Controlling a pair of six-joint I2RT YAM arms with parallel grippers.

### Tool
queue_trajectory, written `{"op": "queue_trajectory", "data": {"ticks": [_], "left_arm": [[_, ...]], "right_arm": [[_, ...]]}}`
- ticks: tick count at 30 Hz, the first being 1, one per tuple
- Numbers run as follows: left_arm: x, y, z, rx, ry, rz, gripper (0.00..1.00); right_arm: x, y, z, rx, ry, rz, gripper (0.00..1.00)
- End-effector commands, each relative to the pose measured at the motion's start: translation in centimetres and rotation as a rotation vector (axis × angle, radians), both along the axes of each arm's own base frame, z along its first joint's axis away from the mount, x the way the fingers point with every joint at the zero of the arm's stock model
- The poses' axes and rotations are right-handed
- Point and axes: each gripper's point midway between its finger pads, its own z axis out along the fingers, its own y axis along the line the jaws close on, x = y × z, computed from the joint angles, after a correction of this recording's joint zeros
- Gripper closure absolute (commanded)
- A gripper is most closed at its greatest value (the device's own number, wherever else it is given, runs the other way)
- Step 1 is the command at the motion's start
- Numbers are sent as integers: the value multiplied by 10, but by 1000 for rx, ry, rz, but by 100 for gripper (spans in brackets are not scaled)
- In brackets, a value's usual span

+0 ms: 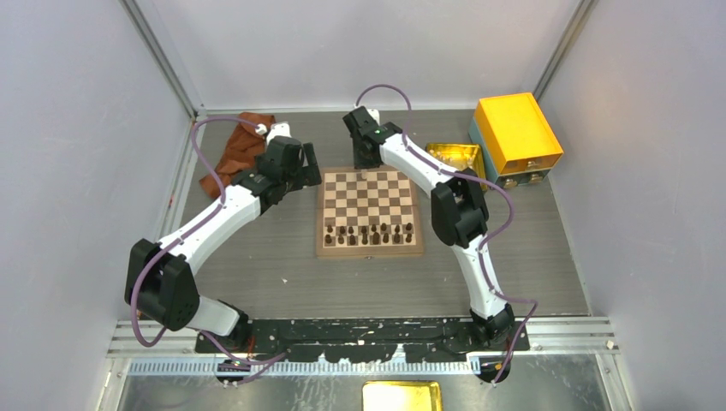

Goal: Set up the chess pieces on the board
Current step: Place the chess piece on the chessboard.

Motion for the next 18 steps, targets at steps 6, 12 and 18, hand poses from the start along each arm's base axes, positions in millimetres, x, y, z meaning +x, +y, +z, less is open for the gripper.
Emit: {"op": "queue_trajectory", "data": {"ticks": [6, 12, 18], "left_arm": [[9, -2, 18, -36, -66, 14, 0], [10, -3, 17, -42, -64, 14, 0], [10, -3, 16, -40, -60, 15, 0]], "right_arm": [[4, -11, 29, 21, -59, -18, 99], [5, -15, 29, 24, -59, -23, 99], [7, -23, 31, 28, -65, -37, 99]]}}
